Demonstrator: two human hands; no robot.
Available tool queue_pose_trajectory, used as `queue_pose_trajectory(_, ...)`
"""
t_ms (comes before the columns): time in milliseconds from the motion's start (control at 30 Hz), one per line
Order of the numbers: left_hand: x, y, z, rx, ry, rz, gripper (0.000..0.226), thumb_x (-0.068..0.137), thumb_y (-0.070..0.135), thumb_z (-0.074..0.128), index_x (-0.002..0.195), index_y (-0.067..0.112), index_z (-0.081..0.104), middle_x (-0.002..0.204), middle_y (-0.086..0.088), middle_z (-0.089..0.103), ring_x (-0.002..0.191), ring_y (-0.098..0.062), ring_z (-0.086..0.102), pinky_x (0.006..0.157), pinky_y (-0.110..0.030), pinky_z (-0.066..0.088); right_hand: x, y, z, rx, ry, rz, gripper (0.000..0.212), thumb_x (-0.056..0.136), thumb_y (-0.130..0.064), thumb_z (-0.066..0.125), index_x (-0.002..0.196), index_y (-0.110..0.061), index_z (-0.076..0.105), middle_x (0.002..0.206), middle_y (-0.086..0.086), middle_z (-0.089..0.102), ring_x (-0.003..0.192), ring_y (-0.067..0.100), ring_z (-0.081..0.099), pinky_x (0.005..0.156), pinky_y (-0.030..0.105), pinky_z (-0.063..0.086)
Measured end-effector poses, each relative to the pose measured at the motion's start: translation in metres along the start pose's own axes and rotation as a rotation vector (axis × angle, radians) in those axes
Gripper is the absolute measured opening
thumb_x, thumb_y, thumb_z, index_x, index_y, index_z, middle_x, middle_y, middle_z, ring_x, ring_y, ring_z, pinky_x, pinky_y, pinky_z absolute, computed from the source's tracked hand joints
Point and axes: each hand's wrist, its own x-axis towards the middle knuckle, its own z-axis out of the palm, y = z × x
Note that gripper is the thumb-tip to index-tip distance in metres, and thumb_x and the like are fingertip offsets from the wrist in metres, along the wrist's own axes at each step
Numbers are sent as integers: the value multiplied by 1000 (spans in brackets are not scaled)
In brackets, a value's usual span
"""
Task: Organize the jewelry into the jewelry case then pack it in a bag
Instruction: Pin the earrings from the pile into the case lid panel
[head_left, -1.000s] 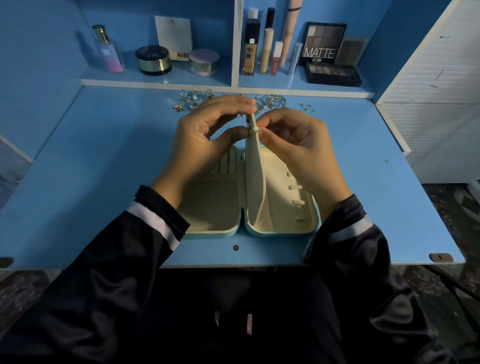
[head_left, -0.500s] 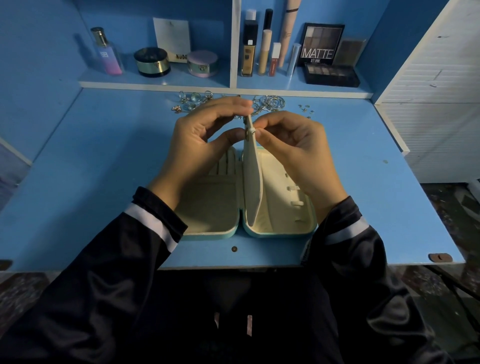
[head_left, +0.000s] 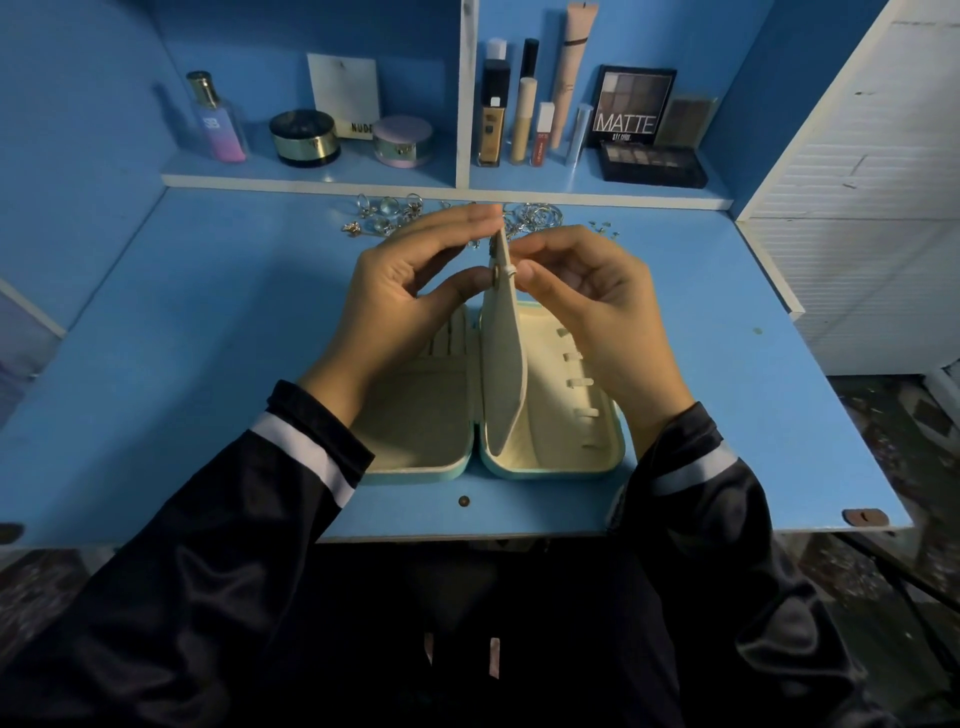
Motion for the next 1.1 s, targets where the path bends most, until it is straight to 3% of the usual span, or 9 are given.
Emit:
queue_pose_trajectory(133, 1, -2, 3, 23, -43, -94, 51, 92, 15, 66, 140, 12, 48, 144, 2, 50, 137, -9, 44, 112, -27, 38, 0, -5, -2, 21, 26, 14, 23, 92, -2, 60, 115, -5, 62, 99, 10, 69, 95, 16, 66, 90, 32, 53)
queue_pose_trajectory(267, 3, -5, 7, 26, -109, -203, 60, 94, 32, 65, 147, 22, 40, 151, 7, 42, 140, -3, 37, 115, -23, 33, -4, -11, -5, -2, 55, 50, 28, 93, -7, 61, 121, -11, 63, 104, 5, 70, 98, 13, 66, 92, 31, 53)
queue_pose_trajectory(367, 5, -6, 10, 56, -166, -251, 67, 88, 51, 60, 147, 26, 39, 150, 13, 42, 137, 4, 38, 112, -16, 32, -8, -14, -11, -27, 66, 96, 30, 92, -11, 63, 121, -11, 63, 111, 3, 71, 107, 16, 66, 99, 36, 51)
queue_pose_trajectory(433, 7, -7, 14, 75, -209, -229, 67, 89, 56, 58, 146, 26, 42, 146, 15, 45, 135, 4, 40, 112, -19, 34, -11, -15, -16, -36, 70, 121, 29, 92, -10, 63, 121, -12, 63, 113, 1, 71, 111, 14, 65, 101, 34, 49)
queue_pose_trajectory(567, 12, -8, 20, 167, -260, -165, 54, 95, 41, 60, 143, 20, 48, 142, 12, 51, 132, 1, 46, 111, -23, 38, -17, -14, -31, -55, 78, 152, 29, 92, -8, 62, 122, -5, 63, 114, 2, 70, 109, 8, 64, 94, 21, 49)
queue_pose_trajectory(733, 20, -9, 28, 276, -332, -139, 48, 92, 37, 64, 137, 22, 56, 135, 15, 55, 126, 3, 50, 111, -24, 39, -28, -5, -49, -136, 43, 165, 28, 95, -8, 58, 123, -8, 63, 120, 0, 67, 111, 5, 63, 93, 19, 48)
queue_pose_trajectory(933, 27, -14, 37, 397, -407, -93, 45, 88, 40, 70, 130, 22, 63, 131, 9, 62, 122, -2, 53, 108, -14, 35, -41, 14, -65, -271, 12, 203, 29, 97, -11, 57, 125, -14, 62, 119, -11, 66, 112, 2, 61, 97, 21, 47)
queue_pose_trajectory(1033, 27, -19, 42, 451, -436, -75, 44, 88, 39, 70, 127, 19, 65, 128, 4, 64, 121, -8, 55, 108, -18, 34, -44, 27, -71, -369, 11, 227, 30, 96, -20, 59, 125, -16, 64, 121, -8, 67, 111, 20, 63, 102, 38, 48)
queue_pose_trajectory(1100, 26, -21, 43, 491, -458, -62, 44, 89, 40, 69, 128, 19, 65, 128, 3, 64, 120, -10, 56, 106, -17, 34, -45, 32, -73, -430, 8, 234, 33, 95, -23, 59, 126, -13, 64, 127, -6, 64, 113, 19, 61, 103, 40, 46)
